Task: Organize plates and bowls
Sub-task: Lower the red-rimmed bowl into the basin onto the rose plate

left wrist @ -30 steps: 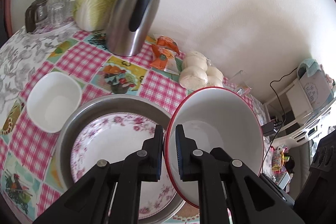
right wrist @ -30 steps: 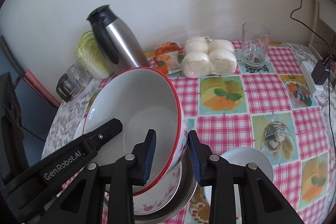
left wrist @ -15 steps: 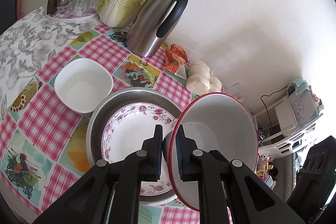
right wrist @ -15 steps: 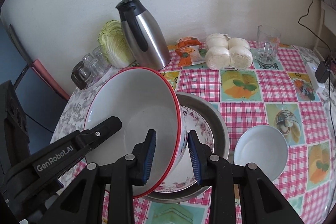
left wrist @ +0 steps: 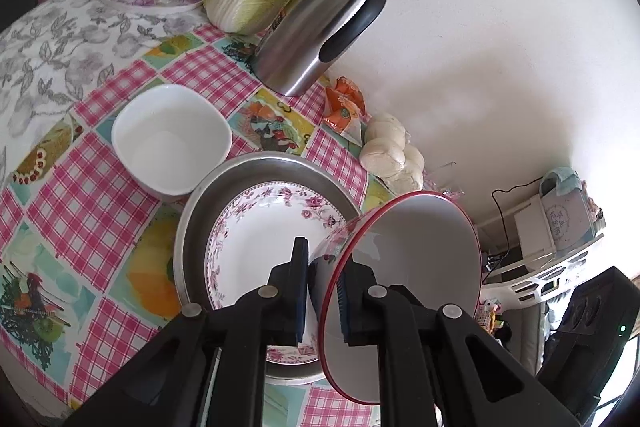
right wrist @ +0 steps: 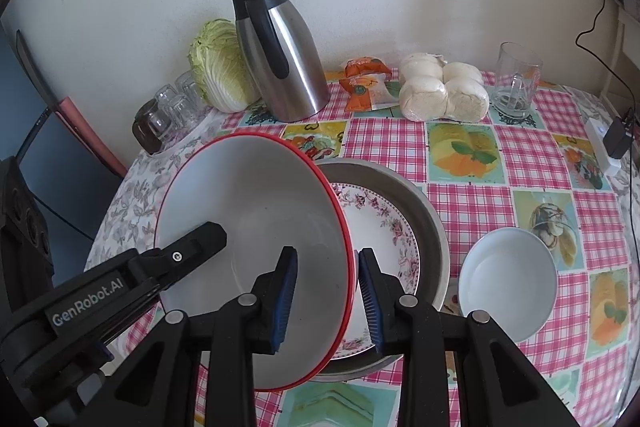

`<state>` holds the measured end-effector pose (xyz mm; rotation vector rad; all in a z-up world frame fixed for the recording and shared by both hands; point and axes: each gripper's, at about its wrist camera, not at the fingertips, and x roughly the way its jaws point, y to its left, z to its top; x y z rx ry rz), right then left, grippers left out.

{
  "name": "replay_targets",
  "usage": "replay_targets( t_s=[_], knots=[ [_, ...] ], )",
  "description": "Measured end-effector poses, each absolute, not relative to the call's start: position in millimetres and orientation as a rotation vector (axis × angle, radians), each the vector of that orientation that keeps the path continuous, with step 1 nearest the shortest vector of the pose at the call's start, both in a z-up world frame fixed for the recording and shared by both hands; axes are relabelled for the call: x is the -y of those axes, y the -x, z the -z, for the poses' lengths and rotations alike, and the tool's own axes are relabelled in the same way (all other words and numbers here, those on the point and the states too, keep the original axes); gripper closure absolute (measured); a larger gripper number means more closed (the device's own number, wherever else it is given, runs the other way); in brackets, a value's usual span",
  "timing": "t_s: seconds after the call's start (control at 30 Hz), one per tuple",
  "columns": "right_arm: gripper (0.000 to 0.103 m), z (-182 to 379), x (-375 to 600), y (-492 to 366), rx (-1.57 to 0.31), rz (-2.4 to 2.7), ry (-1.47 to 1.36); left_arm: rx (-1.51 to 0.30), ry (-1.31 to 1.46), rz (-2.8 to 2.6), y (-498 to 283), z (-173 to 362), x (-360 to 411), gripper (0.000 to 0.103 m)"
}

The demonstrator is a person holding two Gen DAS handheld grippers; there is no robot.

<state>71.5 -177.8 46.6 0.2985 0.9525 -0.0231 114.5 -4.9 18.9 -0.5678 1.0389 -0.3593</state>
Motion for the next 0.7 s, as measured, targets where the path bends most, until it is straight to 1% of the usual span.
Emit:
replay_targets(
  t_s=[0.3,0.7],
  knots=[
    [0.07,-26.0,169.8,-82.8,-1.004,0.012,-0.303,-1.088,0.608,0.346,-127.1,2.1,-5.1,0.09],
    [0.07,11.7,177.4,-99.7,-1.088,0.038,-0.351,-1.156,0.589,0.319,-143.0,29.5,5.8,0.09]
  ],
)
